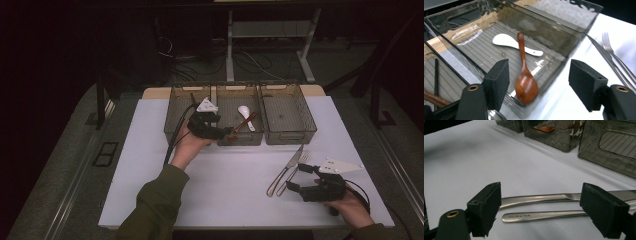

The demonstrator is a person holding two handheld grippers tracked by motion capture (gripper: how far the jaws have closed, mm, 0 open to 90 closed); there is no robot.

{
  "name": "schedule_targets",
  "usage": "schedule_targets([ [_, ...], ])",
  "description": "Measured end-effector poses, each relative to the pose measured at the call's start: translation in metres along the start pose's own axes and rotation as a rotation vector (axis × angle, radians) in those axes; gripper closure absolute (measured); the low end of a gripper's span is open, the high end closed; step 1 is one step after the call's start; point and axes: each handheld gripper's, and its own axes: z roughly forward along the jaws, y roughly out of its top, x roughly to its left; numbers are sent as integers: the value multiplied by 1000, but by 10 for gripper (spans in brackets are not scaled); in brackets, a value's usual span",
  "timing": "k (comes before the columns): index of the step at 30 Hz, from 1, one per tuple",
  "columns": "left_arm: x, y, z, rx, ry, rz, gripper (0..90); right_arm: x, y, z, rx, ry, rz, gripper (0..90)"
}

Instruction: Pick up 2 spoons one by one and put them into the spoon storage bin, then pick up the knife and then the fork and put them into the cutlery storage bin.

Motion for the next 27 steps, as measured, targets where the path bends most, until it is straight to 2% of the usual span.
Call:
schedule_targets([
  [3, -4, -7, -10, -11, -10, 9, 299, 0, 0, -1, -3, -3, 2, 171],
  [7, -10, -19, -25, -36, -20, -6, 285, -1, 0, -1, -2, -4, 2, 171],
  [14, -17, -45, -47, -46, -28, -13, 233, -1, 2, -1, 11, -3, 21, 171],
  [17, -20, -58, -56, -63, -45, -29, 208, -1, 4, -1, 21, -2, 20, 171],
  [21, -25, -72, -69, -81, -47, -24, 182, -1, 7, -3, 36, 0, 36, 159],
  [23, -28, -80, -74, -83, -49, -19, 166, -2, 8, -4, 45, 11, 17, 140],
  [26, -33, -93, -78, -71, -50, -6, 145, -4, 10, -5, 58, 35, 38, 142],
  [27, -34, -96, -80, -68, -50, -3, 139, -4, 11, -5, 70, 27, 37, 144],
])
